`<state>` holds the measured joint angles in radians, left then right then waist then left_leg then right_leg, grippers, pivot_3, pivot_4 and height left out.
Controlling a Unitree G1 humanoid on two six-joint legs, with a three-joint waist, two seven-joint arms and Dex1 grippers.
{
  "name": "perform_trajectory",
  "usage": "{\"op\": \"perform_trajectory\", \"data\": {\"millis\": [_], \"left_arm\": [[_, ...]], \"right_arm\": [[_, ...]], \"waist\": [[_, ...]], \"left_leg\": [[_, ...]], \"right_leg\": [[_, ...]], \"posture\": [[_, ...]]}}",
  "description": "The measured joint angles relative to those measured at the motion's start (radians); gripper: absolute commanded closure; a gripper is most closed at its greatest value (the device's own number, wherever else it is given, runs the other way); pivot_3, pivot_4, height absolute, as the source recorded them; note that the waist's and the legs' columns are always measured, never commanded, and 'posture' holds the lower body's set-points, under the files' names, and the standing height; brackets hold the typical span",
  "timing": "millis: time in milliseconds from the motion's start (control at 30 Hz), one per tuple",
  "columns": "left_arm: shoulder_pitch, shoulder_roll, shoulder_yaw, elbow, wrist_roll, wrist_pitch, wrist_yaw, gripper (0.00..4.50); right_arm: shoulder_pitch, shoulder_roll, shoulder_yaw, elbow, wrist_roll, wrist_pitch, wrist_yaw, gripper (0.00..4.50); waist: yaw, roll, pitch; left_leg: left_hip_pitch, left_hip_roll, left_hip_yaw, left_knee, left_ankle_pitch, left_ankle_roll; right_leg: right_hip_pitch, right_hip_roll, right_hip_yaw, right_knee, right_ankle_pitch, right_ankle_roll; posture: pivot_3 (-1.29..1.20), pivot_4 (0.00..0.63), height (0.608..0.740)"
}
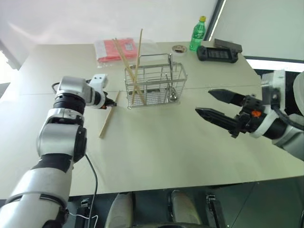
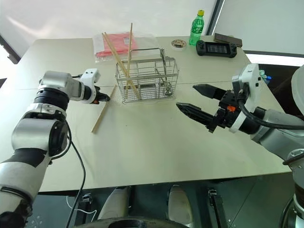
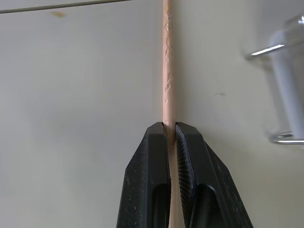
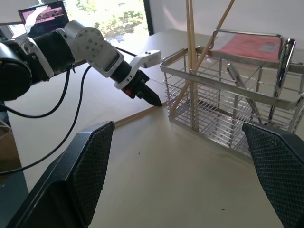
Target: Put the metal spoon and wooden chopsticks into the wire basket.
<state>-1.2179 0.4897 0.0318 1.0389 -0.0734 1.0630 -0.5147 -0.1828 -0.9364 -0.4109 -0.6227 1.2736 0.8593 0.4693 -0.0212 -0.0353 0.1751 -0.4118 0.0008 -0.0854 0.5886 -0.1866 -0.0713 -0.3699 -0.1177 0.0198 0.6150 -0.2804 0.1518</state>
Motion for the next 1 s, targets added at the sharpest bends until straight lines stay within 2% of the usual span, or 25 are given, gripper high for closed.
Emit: {"op": "perform_trajectory", "data": {"millis": [100, 200, 400, 467, 633, 800, 1000], "left_arm": [[0.018, 0.064, 0.049, -0.001, -0.004, -0.015, 0.045, 4.48], [0.043, 0.101, 0.141, -0.048, -0.041, -0.103, 0.068, 4.48], [0.046, 0.087, 0.410, -0.324, -0.268, -0.274, 0.052, 4.48], [0.029, 0.042, 0.478, -0.457, -0.359, -0.336, 0.041, 4.48], [-0.039, -0.076, 0.440, -0.619, -0.427, -0.447, 0.023, 4.48], [-0.054, -0.201, 0.315, -0.625, -0.431, -0.503, -0.017, 4.48], [-0.004, -0.280, 0.209, -0.614, -0.387, -0.612, -0.033, 4.48]], "right_arm": [[0.010, -0.009, 0.000, -0.001, 0.007, 0.003, 0.016, 0.00], [0.011, -0.017, -0.001, -0.001, 0.009, 0.005, 0.024, 0.00], [0.008, -0.026, -0.002, -0.001, 0.020, 0.006, 0.030, 0.00], [-0.006, -0.028, -0.002, 0.001, 0.027, 0.007, 0.029, 0.00], [-0.035, -0.044, -0.001, 0.007, 0.029, 0.008, 0.039, 0.00], [-0.055, -0.049, 0.001, 0.020, 0.029, 0.008, 0.042, 0.00], [-0.046, -0.045, -0.003, 0.017, 0.039, 0.008, 0.001, 0.00]], "waist": [[0.005, -0.001, 0.000], [0.018, -0.002, 0.001], [0.034, -0.004, 0.002], [0.035, -0.004, 0.002], [0.035, -0.004, 0.001], [0.033, -0.004, 0.001], [0.027, -0.002, 0.001]], "left_leg": [[0.000, 0.000, 0.000, 0.000, 0.000, 0.000], [-0.001, 0.000, 0.000, 0.001, 0.000, 0.000], [-0.006, 0.000, 0.000, 0.003, 0.000, -0.001], [-0.006, 0.000, 0.000, 0.003, 0.000, -0.001], [-0.003, -0.001, 0.000, 0.004, 0.000, -0.001], [-0.001, -0.001, 0.000, 0.004, 0.000, -0.001], [-0.001, -0.001, 0.000, 0.003, 0.000, 0.001]], "right_leg": [[0.000, 0.000, 0.000, 0.000, 0.000, 0.000], [0.000, 0.000, 0.000, -0.001, 0.000, 0.000], [-0.002, -0.001, 0.000, -0.002, 0.000, 0.000], [-0.001, -0.001, 0.000, -0.002, 0.000, 0.000], [0.003, -0.001, -0.001, -0.002, 0.000, 0.000], [0.004, -0.001, 0.000, -0.002, 0.000, 0.000], [0.004, -0.001, 0.000, -0.002, 0.000, 0.000]], "posture": [[0.00, 0.150, 0.721], [0.00, 0.150, 0.721], [0.00, 0.150, 0.721], [0.00, 0.150, 0.721], [0.00, 0.150, 0.721], [0.00, 0.150, 0.721], [0.00, 0.150, 0.721]]}}
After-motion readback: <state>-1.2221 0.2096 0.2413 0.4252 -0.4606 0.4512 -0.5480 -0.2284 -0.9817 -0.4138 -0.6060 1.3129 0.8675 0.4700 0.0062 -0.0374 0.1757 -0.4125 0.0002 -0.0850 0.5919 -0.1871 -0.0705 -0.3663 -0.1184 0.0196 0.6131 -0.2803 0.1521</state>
